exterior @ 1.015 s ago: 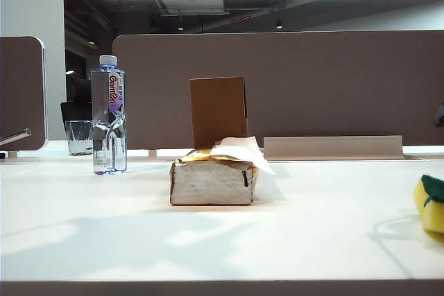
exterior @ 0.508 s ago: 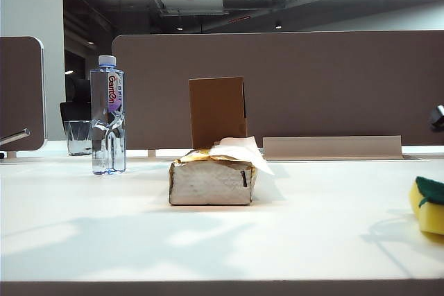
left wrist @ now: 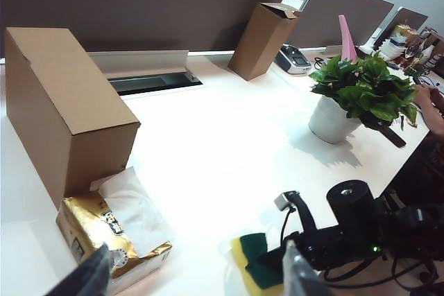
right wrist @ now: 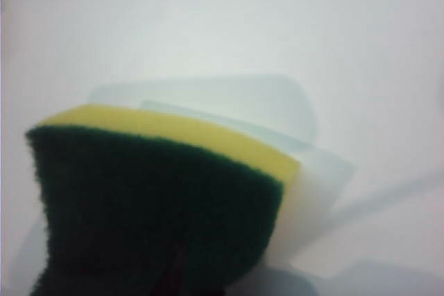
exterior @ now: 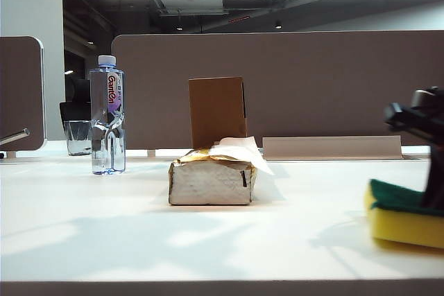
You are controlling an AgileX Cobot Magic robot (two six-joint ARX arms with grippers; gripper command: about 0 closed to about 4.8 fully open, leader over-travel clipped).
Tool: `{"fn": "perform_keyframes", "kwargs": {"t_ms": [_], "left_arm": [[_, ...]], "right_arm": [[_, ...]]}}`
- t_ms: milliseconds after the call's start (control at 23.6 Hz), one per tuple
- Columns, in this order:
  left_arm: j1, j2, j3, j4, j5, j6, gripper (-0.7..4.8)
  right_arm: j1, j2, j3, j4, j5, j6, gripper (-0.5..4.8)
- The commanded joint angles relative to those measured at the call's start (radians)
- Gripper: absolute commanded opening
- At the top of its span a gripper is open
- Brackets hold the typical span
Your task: Move the sponge from right to left to wipe the table, avoiding obstacles on the table, and finally reaching the bottle of mineral water.
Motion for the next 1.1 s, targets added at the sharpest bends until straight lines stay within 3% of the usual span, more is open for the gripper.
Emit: {"fn": "perform_keyframes", "kwargs": {"t_ms": [42, 465, 1100], "left_arm": [[0.001, -0.003, 0.007, 0.013, 0.007, 0.008, 3.18], [0.0, -0.003, 0.007, 0.013, 0.007, 0.008, 3.18], [0.0, -0.02, 0.007, 0.013, 0.008, 0.008, 3.18]], "right_arm": [[0.066, 0.064, -0.024, -0.056, -0.031, 0.057, -0.09], [0.292, 0.332, 0.114, 0.051, -0.027, 0.146, -0.09], [0.469, 0.578, 0.356, 0.093, -0.009, 0.22, -0.09]]}}
